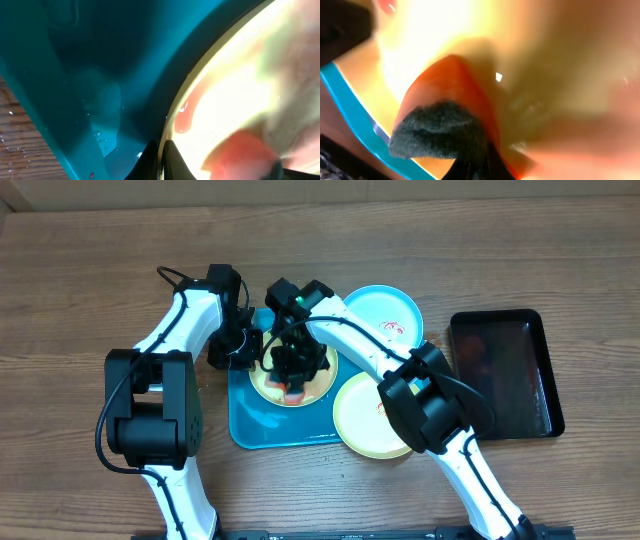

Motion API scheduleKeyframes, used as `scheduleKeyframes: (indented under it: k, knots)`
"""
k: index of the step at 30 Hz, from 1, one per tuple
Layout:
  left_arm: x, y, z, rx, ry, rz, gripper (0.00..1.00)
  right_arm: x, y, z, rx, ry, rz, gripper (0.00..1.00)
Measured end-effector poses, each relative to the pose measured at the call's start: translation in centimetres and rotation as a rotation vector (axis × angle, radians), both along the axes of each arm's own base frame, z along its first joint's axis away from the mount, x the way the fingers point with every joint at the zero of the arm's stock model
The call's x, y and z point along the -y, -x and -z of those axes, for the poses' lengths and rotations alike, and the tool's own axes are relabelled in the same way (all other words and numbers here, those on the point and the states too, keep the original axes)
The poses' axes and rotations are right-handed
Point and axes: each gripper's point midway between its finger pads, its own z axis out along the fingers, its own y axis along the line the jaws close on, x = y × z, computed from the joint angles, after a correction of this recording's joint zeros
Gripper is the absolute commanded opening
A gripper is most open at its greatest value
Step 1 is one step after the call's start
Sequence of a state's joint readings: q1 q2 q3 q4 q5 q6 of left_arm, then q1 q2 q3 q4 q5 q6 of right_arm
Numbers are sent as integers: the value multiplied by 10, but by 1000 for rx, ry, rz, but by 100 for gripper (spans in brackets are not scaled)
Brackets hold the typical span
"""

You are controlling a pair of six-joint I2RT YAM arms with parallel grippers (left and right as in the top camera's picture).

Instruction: Clean dirty plates on tray and stack at the side

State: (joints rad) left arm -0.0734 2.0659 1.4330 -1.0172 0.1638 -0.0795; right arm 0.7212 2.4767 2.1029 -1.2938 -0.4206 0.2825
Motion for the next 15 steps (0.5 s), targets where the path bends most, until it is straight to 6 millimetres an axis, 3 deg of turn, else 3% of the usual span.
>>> scheduleKeyframes:
  k: [3, 6, 8, 11, 15]
  knots:
    - [0, 1, 0, -3, 0, 0, 4, 9, -3, -8, 14, 8, 5, 4]
    - [0, 1, -2, -1, 0, 0, 4, 22, -17, -38, 87, 10, 39, 4]
    - [-1, 2, -5, 0, -5, 0, 4, 35, -33, -80, 175, -23, 83, 4]
    - [-3, 2, -16, 23, -16, 2, 4, 66, -53, -157, 320, -98, 169, 4]
    - [-9, 0, -55, 119, -44, 2, 4, 126, -64, -249, 494, -176, 306, 4]
